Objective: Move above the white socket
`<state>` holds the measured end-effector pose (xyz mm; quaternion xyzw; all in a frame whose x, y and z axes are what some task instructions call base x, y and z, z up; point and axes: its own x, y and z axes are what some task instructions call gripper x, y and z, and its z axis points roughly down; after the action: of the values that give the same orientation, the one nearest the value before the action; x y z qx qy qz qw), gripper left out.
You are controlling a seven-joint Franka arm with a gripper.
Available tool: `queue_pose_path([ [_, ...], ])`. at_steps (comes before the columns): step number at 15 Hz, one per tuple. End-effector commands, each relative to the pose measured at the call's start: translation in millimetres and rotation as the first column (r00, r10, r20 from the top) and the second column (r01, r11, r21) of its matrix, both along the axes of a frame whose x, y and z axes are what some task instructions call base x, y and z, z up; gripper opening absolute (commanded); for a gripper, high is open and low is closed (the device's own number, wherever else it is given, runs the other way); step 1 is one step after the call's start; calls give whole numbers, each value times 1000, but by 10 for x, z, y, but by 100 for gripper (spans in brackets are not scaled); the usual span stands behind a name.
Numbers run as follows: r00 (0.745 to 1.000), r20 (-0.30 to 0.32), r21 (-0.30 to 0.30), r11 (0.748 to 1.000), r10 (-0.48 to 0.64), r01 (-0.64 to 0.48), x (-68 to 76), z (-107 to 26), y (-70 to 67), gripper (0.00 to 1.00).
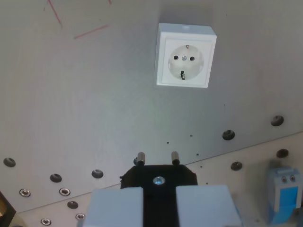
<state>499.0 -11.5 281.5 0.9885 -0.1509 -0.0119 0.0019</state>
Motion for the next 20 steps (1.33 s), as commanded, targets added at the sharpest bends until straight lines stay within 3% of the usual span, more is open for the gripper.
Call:
queue_pose_path([
  [1,994,99,-8,999,-36,37,-50,-148,-43,0],
  [20,992,89,-1,996,-94,95,-140,-1029,-222,0],
])
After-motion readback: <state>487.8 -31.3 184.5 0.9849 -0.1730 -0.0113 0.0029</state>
